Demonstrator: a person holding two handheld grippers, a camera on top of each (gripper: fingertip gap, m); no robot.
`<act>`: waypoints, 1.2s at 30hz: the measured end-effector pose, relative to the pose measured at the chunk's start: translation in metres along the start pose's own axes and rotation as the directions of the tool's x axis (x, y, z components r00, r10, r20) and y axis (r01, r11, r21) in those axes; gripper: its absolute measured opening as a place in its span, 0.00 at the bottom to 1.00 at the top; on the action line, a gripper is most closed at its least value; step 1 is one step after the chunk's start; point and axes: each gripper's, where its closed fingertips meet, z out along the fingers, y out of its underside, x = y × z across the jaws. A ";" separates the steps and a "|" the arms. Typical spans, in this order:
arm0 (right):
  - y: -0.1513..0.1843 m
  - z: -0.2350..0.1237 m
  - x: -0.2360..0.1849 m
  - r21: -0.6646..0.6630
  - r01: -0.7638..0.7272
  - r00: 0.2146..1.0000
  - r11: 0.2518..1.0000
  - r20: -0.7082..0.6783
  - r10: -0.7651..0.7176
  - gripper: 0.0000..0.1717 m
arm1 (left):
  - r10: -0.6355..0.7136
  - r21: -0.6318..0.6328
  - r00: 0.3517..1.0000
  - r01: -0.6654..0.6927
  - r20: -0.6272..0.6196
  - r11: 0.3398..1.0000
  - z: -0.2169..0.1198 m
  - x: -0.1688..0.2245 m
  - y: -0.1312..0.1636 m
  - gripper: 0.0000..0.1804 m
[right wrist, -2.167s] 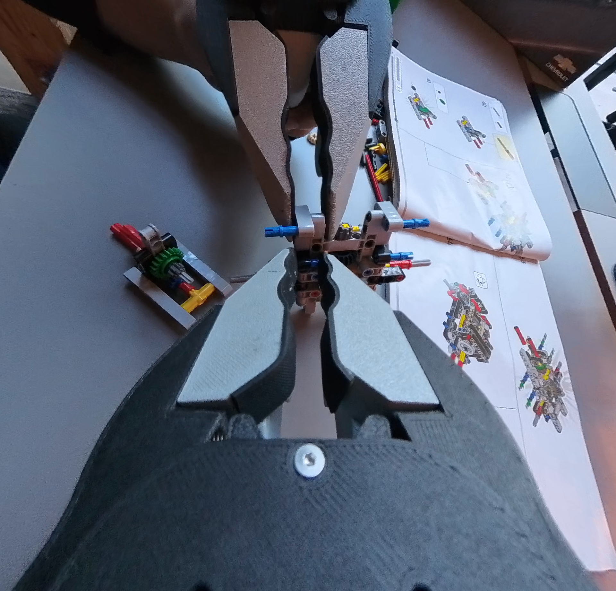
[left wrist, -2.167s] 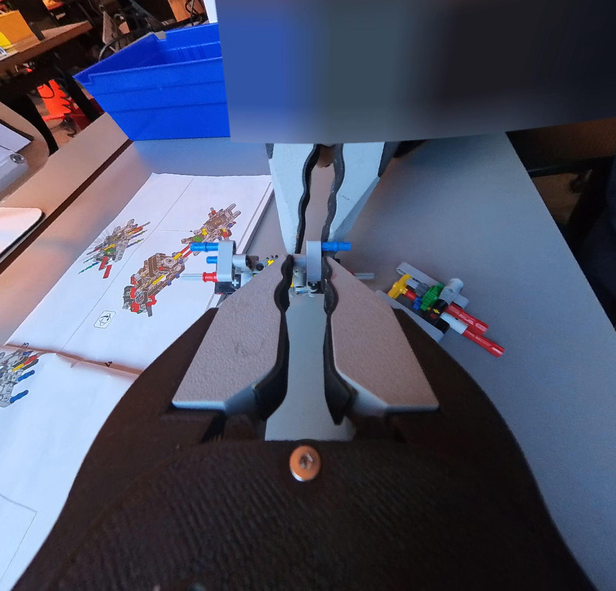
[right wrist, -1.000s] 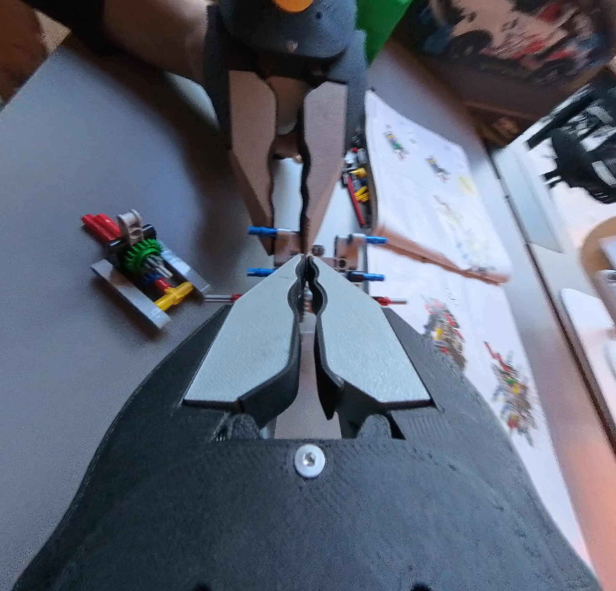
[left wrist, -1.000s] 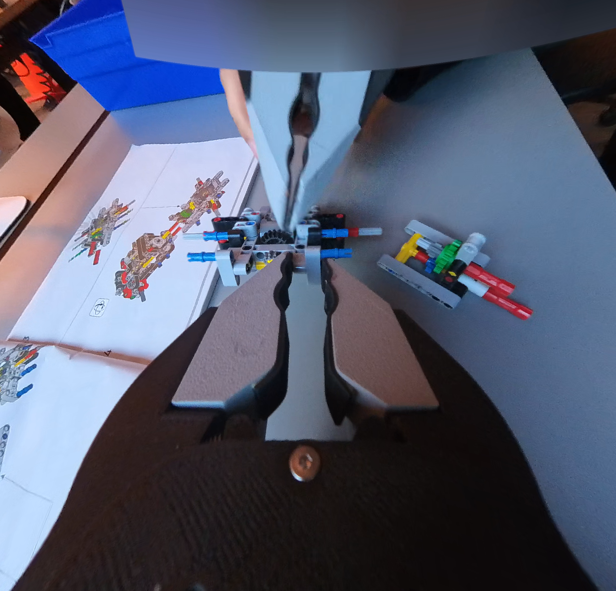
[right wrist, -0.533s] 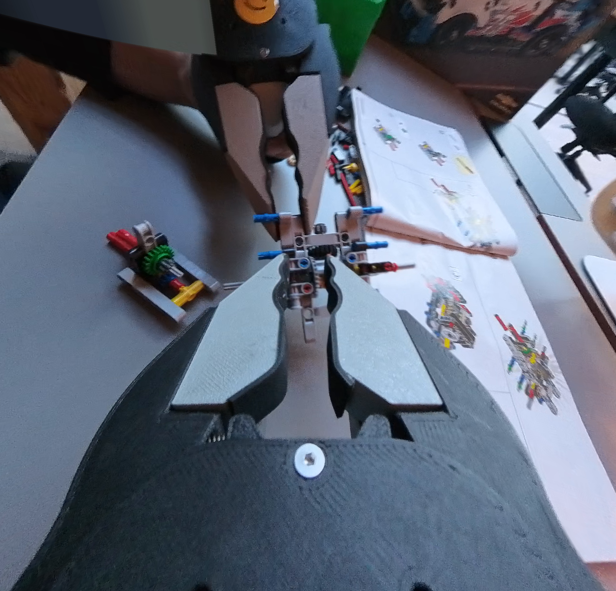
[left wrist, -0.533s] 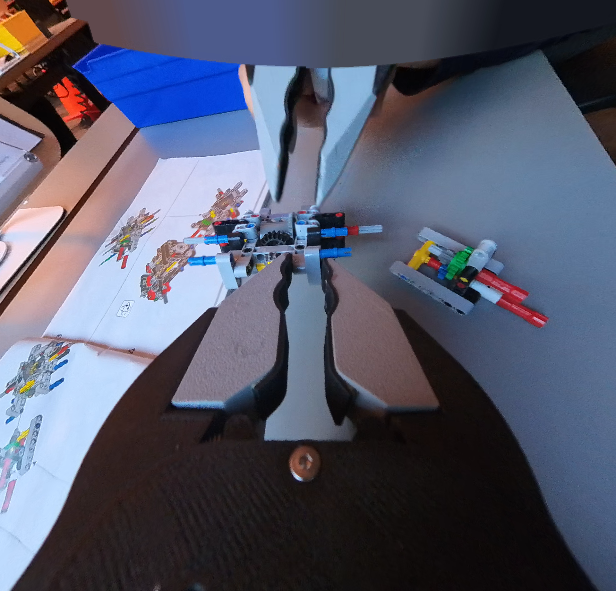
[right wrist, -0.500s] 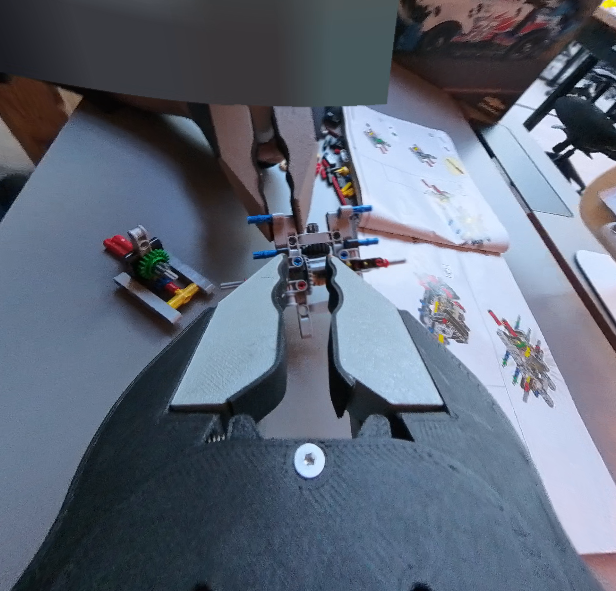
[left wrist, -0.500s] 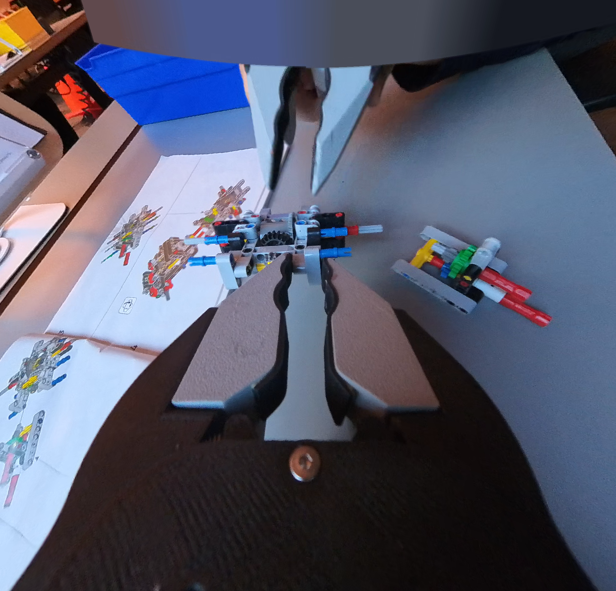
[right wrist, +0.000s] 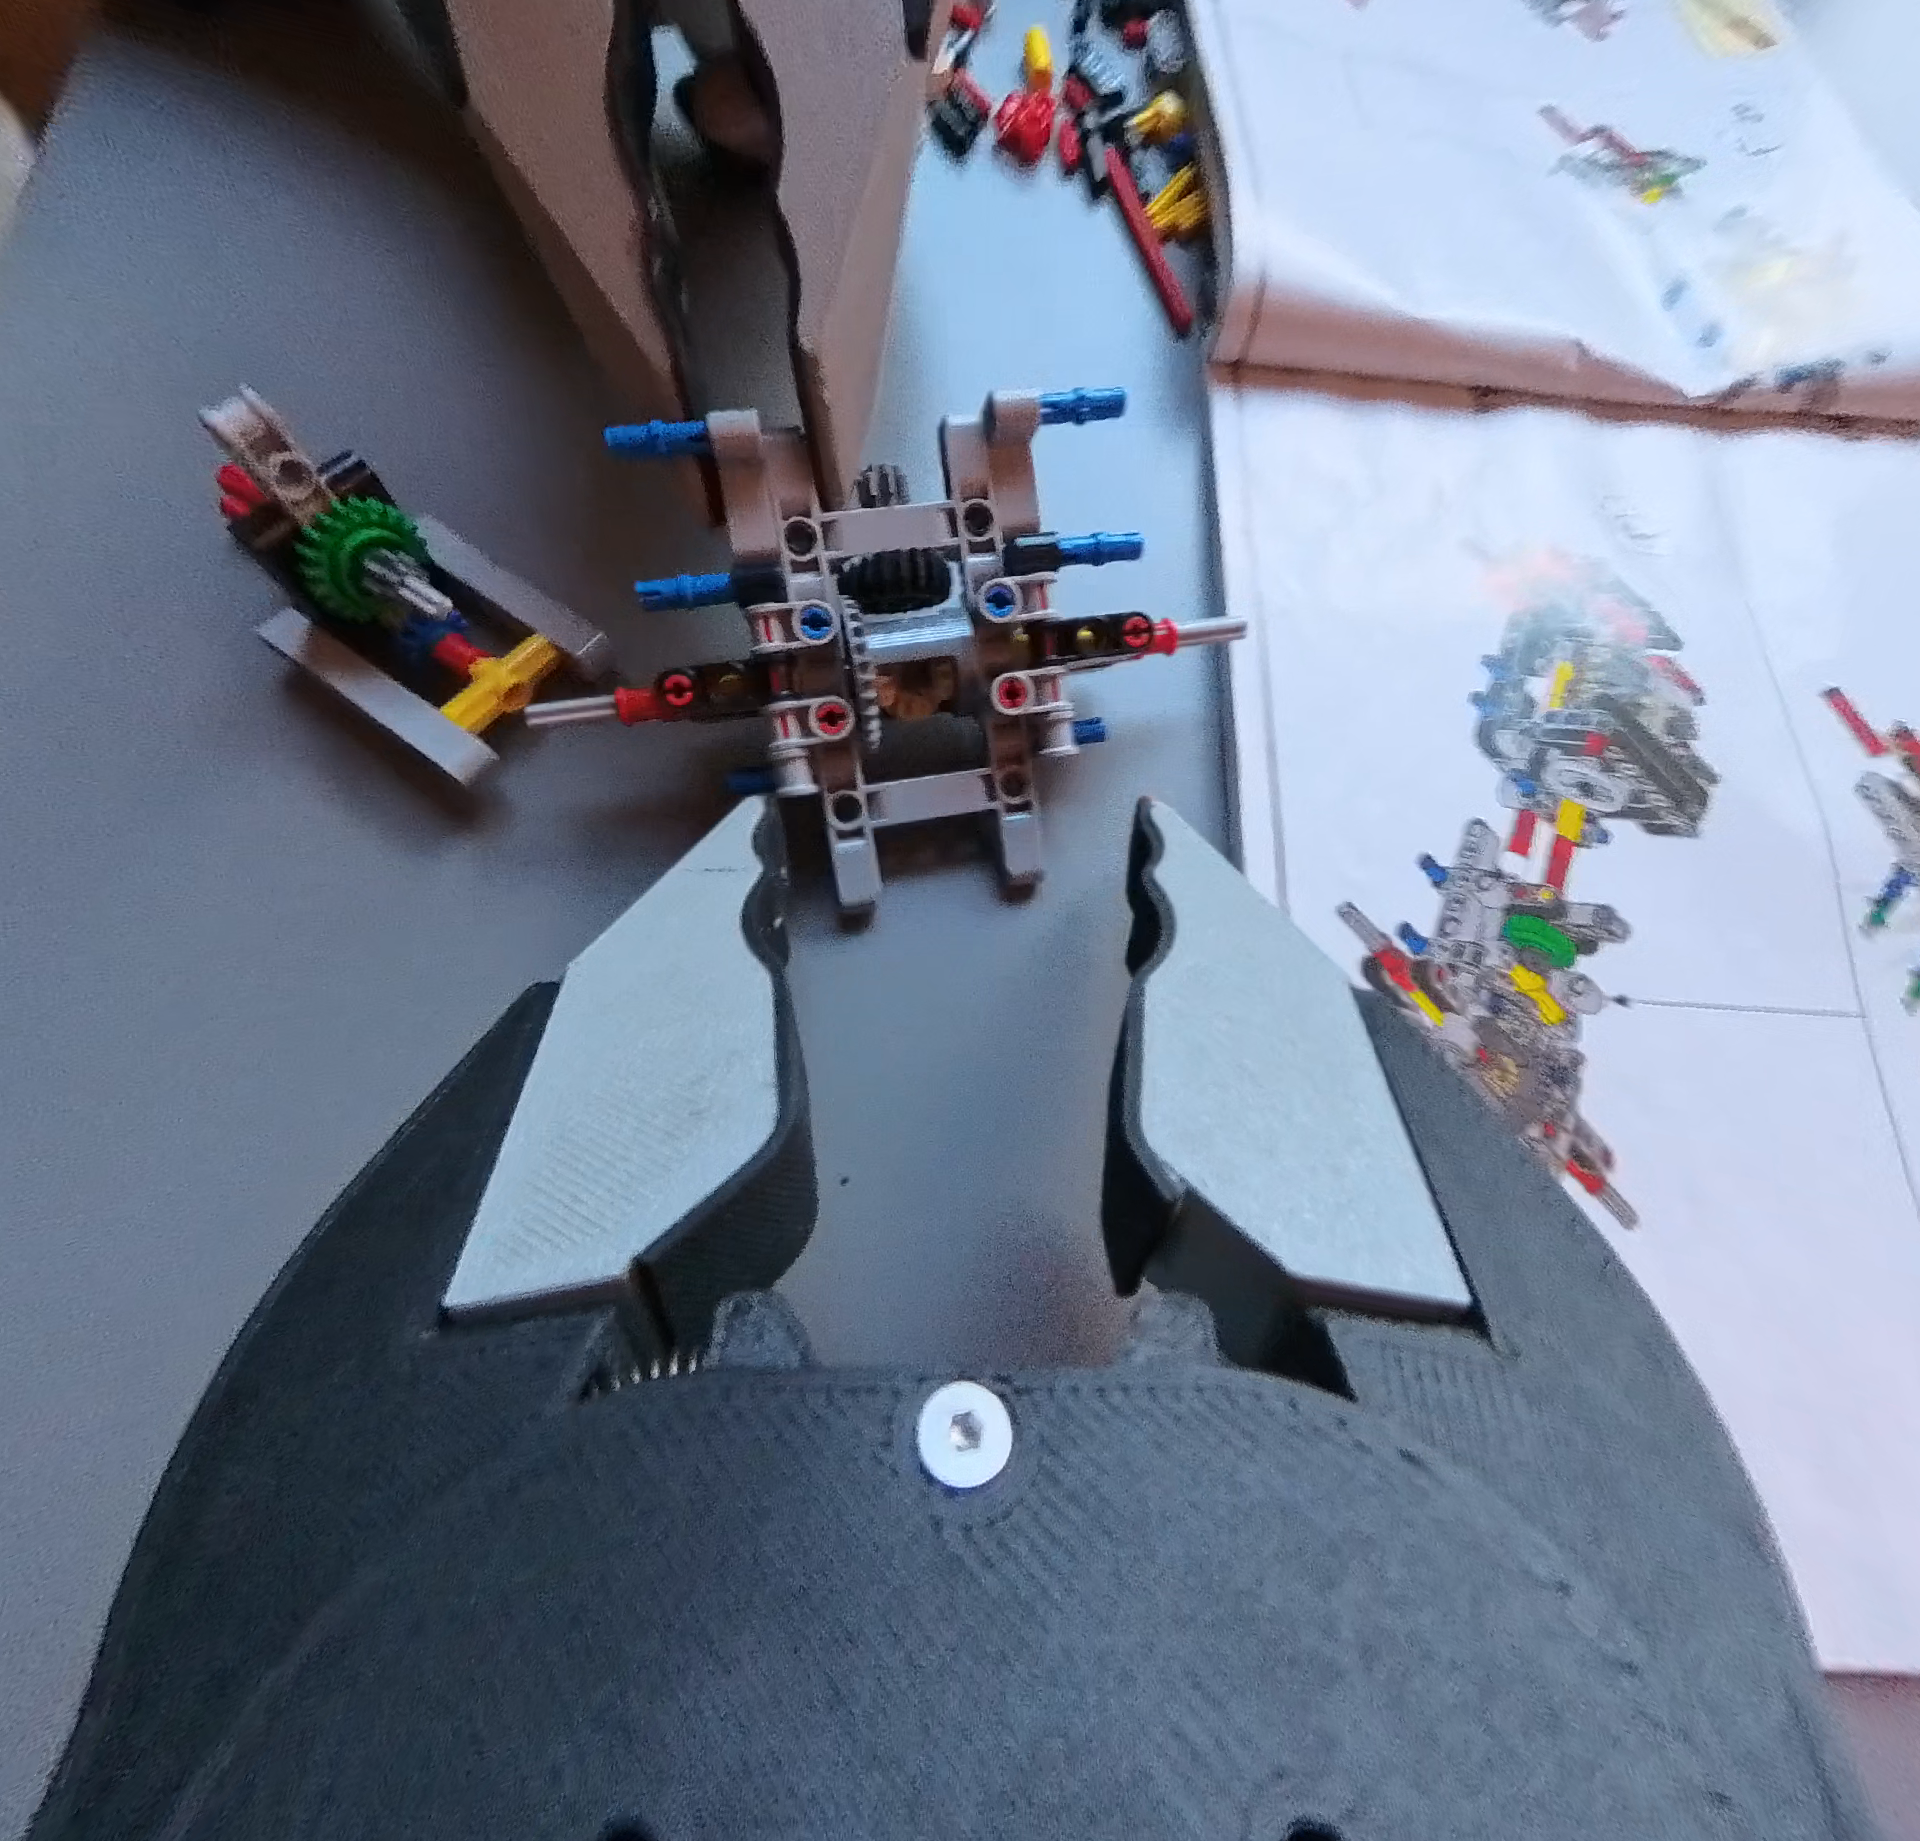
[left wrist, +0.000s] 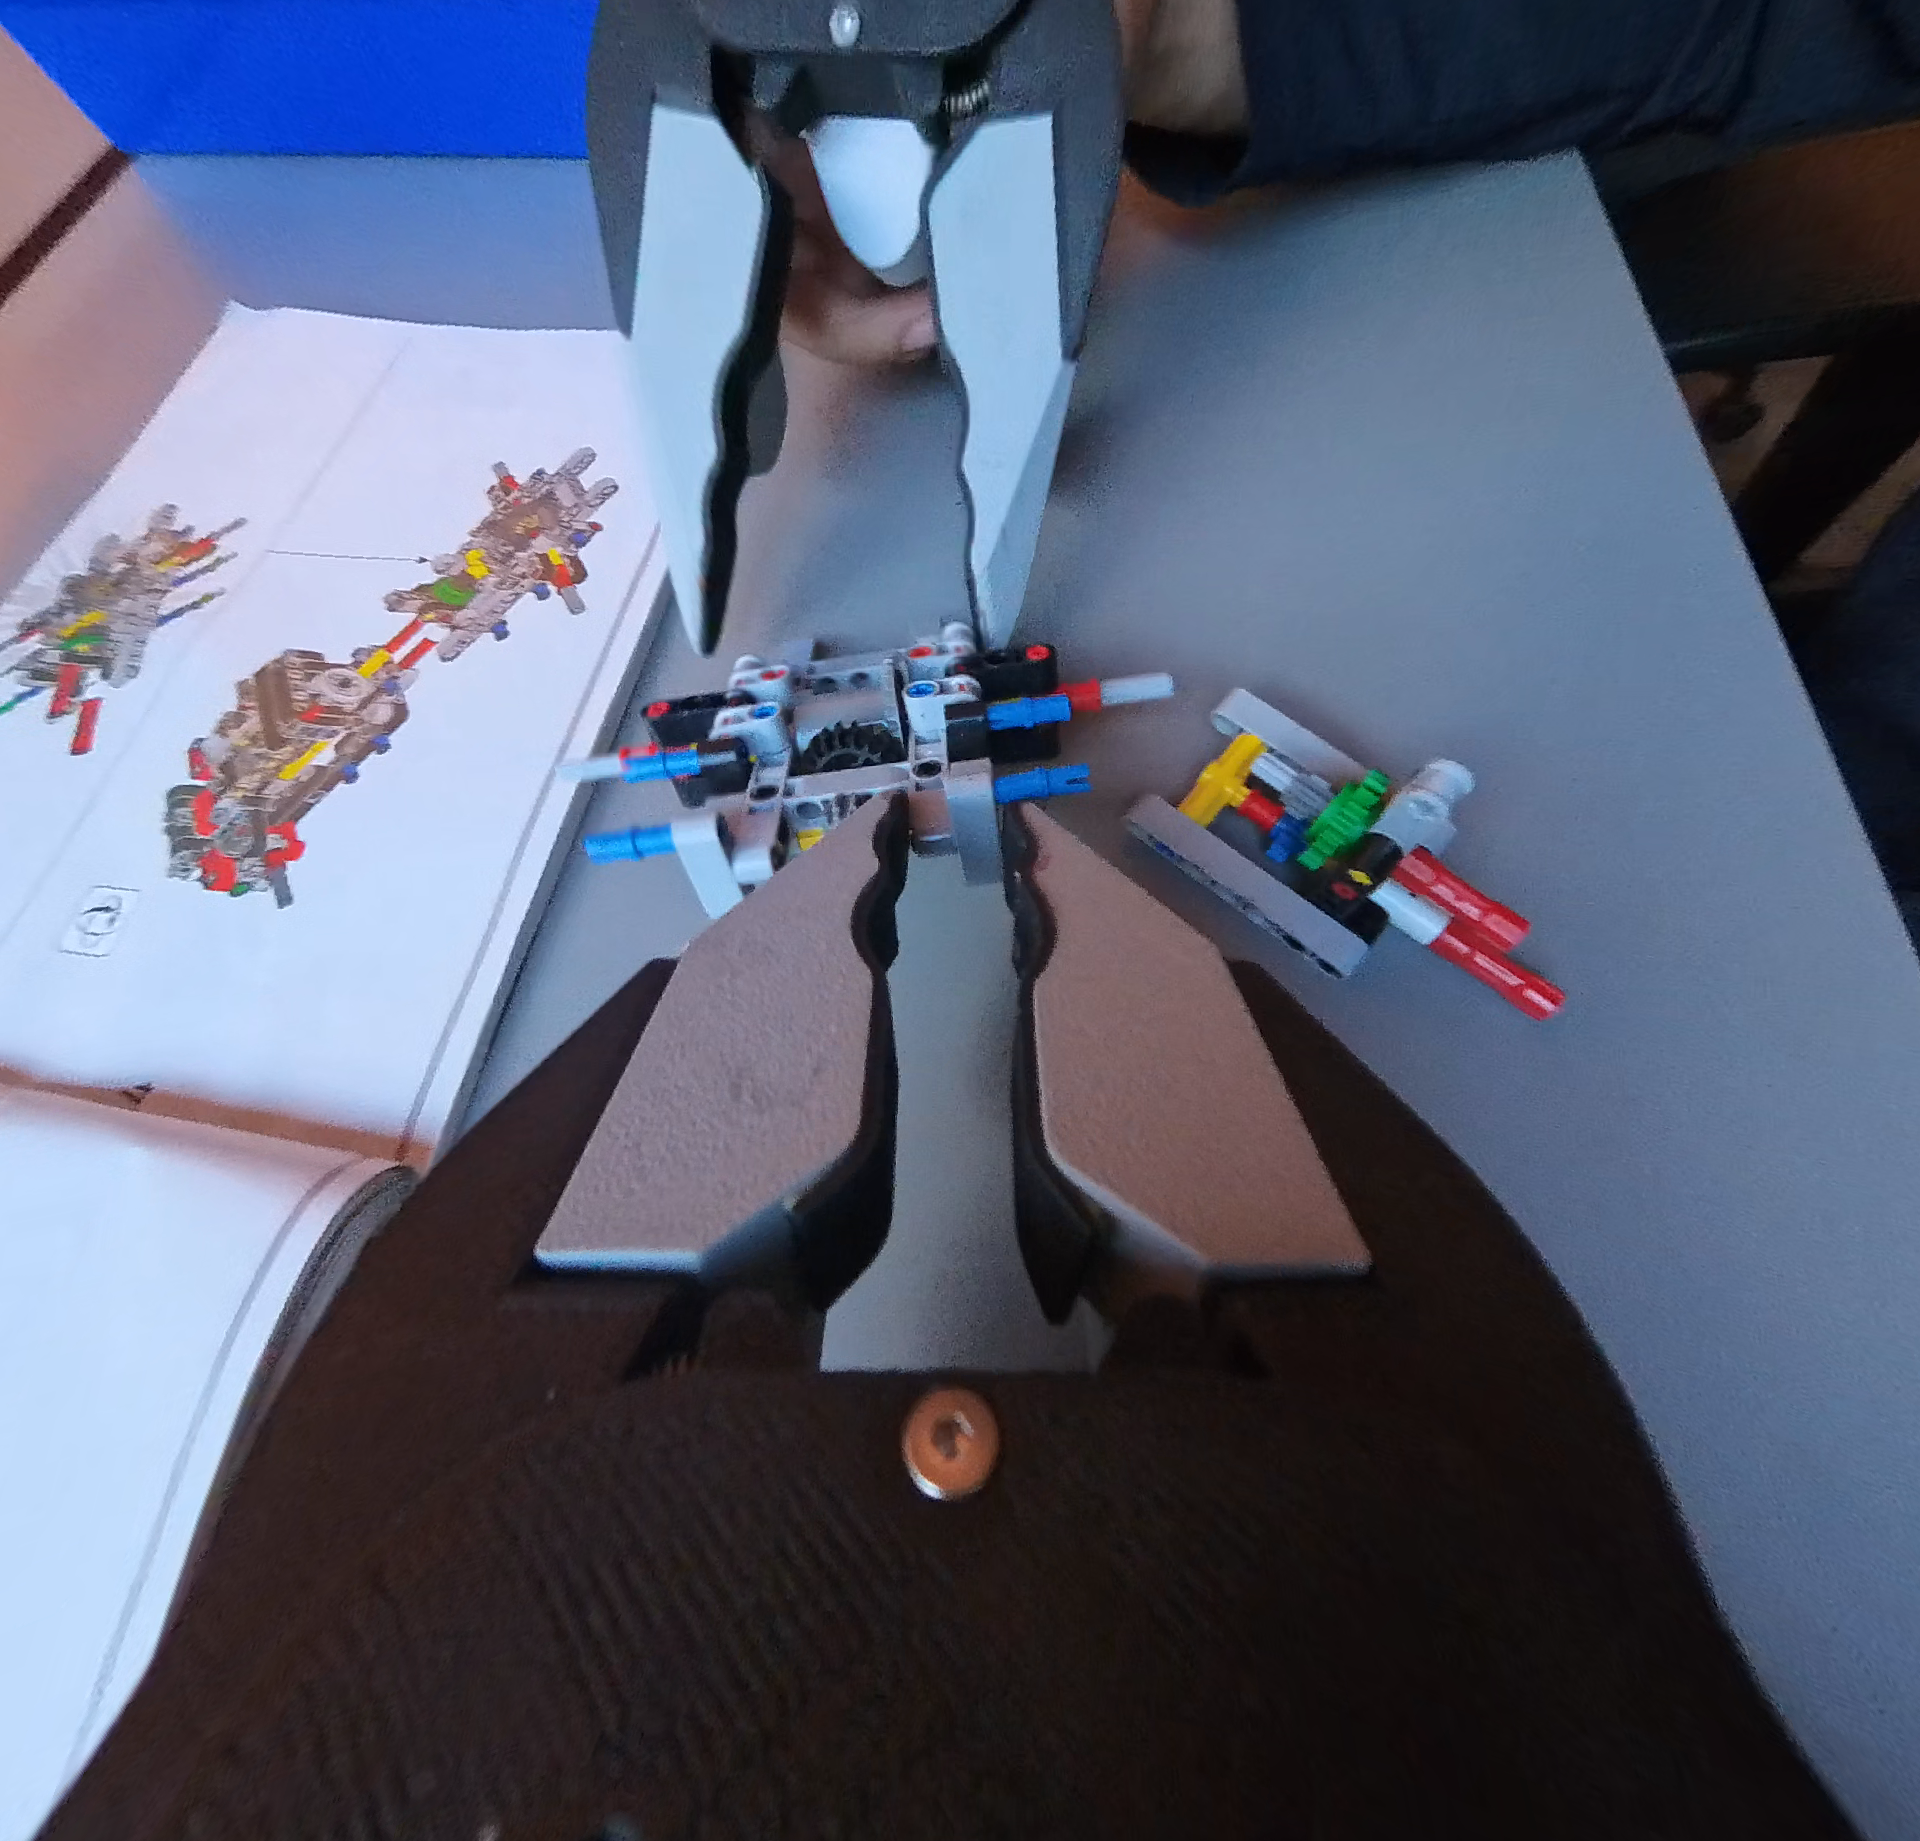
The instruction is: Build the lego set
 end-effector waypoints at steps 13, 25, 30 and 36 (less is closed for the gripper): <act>0.020 -0.016 0.012 -0.096 0.107 0.991 0.990 -0.074 -0.114 0.23 | -0.325 0.096 0.942 0.332 -0.079 0.939 -0.040 0.016 -0.004 0.25; 0.034 -0.039 0.026 -0.256 0.391 0.851 0.884 -0.266 -0.453 0.06 | -0.369 -0.180 0.923 0.383 0.109 0.906 0.002 0.076 0.008 0.31; 0.038 -0.050 0.028 -0.225 0.338 0.877 0.914 -0.277 -0.393 0.09 | -0.379 -0.173 0.923 0.386 0.072 0.906 0.009 0.078 0.014 0.23; 0.020 -0.072 0.027 -0.042 0.278 0.917 0.960 -0.285 -0.278 0.11 | -0.533 -0.054 0.842 0.530 -0.081 0.846 -0.006 0.071 0.007 0.20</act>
